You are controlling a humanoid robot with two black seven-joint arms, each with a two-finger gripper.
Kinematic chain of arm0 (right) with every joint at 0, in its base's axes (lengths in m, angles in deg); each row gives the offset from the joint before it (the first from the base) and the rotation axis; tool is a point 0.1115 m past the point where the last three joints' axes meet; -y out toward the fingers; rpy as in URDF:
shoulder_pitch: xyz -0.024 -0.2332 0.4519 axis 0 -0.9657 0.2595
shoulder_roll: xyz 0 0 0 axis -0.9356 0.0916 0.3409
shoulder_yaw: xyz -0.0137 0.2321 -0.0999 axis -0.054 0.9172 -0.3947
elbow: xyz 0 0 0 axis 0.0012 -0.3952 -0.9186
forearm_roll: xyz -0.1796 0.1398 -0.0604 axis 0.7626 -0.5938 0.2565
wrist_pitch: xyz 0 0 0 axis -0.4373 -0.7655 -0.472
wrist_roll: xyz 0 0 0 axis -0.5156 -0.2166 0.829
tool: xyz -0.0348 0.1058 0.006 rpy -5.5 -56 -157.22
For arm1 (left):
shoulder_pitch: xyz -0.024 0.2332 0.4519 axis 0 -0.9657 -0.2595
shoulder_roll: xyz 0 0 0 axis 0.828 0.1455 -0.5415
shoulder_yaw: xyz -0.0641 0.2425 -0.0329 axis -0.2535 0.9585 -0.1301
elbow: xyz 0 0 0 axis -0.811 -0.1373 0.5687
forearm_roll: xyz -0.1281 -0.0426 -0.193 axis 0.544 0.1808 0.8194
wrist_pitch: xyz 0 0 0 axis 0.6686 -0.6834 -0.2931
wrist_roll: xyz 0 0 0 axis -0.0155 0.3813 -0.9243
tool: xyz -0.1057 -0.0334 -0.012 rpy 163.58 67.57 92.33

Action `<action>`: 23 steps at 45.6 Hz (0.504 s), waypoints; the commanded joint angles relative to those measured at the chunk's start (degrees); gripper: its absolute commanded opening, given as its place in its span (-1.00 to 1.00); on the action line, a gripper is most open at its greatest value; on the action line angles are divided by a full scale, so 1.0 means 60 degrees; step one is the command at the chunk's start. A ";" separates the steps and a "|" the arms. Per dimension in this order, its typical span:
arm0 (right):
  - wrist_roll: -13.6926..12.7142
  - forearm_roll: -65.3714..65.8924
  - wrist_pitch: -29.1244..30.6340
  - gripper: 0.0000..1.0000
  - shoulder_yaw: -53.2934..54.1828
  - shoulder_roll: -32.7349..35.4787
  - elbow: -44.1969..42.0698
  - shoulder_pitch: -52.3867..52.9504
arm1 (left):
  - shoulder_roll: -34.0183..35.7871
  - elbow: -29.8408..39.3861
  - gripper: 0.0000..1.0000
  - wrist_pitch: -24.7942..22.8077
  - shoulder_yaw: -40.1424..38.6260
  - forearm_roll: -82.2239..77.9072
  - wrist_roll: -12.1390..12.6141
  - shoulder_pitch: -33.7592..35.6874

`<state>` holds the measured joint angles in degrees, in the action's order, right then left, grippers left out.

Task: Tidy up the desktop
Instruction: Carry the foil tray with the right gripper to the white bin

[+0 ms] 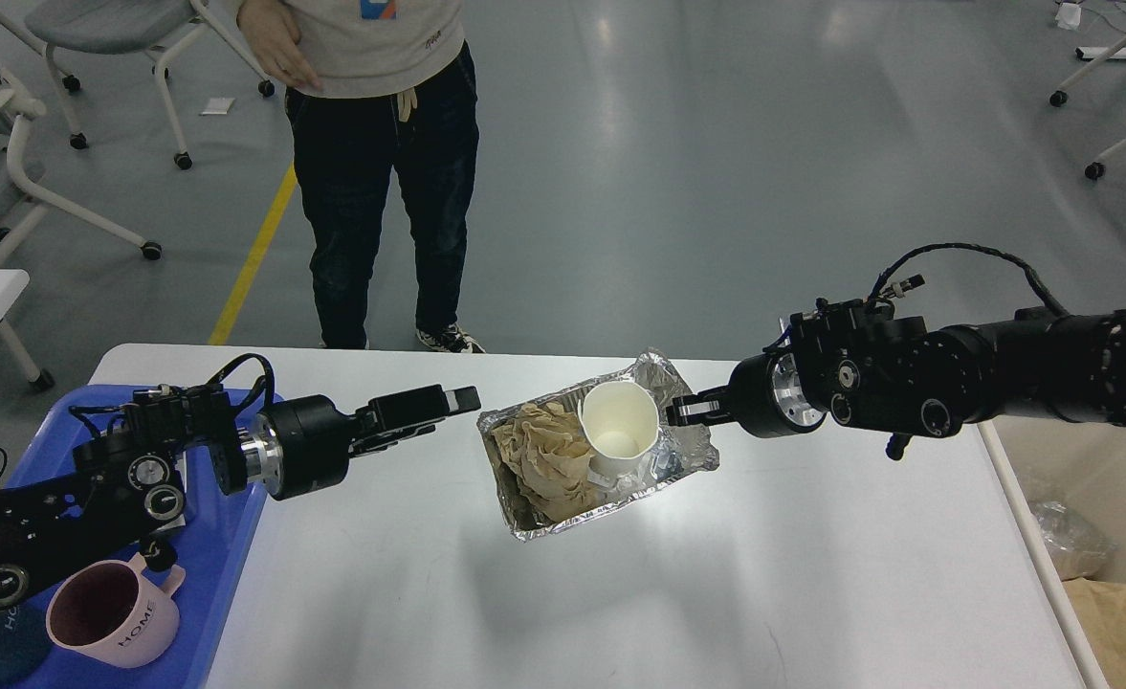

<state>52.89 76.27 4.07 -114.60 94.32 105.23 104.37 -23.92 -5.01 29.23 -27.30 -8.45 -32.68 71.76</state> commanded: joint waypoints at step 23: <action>0.0188 -0.0697 -0.0178 -1.00 0.1821 0.4037 -0.0001 -0.1732 | -0.0394 -0.0109 0.93 0.0046 -0.5257 0.2697 -0.0078 -0.3917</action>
<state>54.05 72.84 3.38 -106.62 111.95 105.13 96.38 -24.61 -5.34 29.30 -54.47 3.70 -33.08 51.51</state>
